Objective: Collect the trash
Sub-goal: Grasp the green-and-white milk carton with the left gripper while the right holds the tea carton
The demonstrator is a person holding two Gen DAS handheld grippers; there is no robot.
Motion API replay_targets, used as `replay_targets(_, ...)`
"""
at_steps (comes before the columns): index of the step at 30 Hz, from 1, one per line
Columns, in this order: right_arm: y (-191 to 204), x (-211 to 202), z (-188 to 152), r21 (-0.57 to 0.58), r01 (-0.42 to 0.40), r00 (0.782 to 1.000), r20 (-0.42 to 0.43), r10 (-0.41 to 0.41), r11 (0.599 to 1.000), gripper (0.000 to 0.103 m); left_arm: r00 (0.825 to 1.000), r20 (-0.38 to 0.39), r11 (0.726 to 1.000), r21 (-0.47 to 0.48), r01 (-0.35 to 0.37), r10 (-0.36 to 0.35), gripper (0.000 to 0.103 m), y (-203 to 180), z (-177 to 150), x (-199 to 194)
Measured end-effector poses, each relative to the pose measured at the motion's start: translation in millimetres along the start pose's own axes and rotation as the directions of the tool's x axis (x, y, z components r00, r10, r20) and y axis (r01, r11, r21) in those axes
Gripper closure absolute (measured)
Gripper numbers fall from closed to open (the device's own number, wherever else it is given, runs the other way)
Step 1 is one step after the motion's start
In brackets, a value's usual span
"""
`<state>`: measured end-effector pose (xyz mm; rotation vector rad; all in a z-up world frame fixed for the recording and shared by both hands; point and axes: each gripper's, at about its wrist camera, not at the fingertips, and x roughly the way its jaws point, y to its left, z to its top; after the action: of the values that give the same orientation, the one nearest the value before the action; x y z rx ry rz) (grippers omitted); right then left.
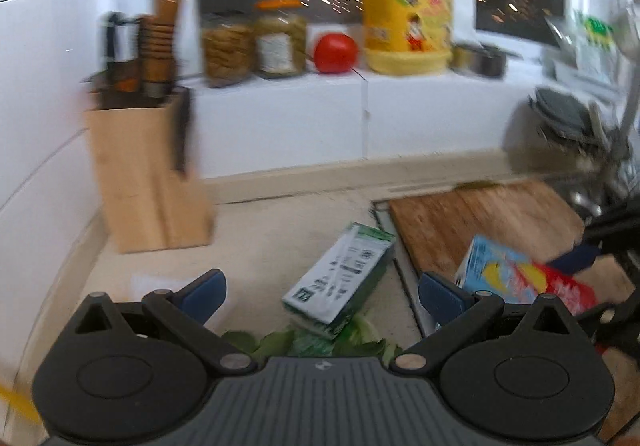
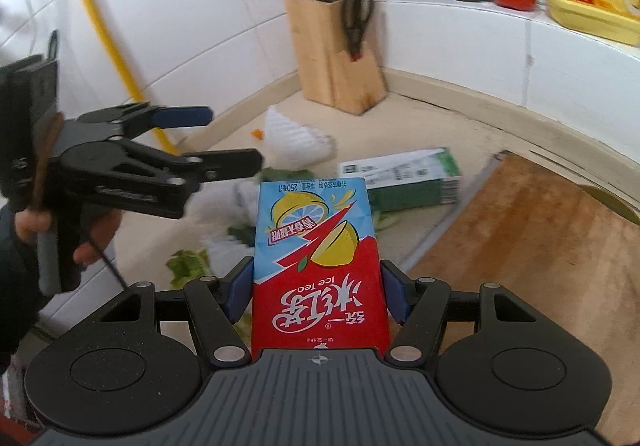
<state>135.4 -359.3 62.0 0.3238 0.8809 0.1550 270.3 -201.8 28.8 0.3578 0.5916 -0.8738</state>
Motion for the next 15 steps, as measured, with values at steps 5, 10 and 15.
replay_targets(5,-26.0,-3.9,2.9,0.058,0.055,0.998,0.028,-0.056,0.997,0.032,0.996,-0.072,0.992,0.112,0.061,-0.053,0.006,-8.3,12.0,36.5)
replay_targets(10,-46.2,-2.1,6.5,0.116,0.094,0.994,0.038,-0.099,0.989,0.032,0.983,-0.149,0.967,0.213,0.14,-0.109,0.009,-9.5,21.7,71.0)
replay_targets(15,-60.0,1.8,6.9,0.155,0.116,0.992,0.027,-0.122,0.981,0.032,0.961,-0.233,0.942,0.261,0.209,-0.149,0.013,-5.4,29.4,108.4)
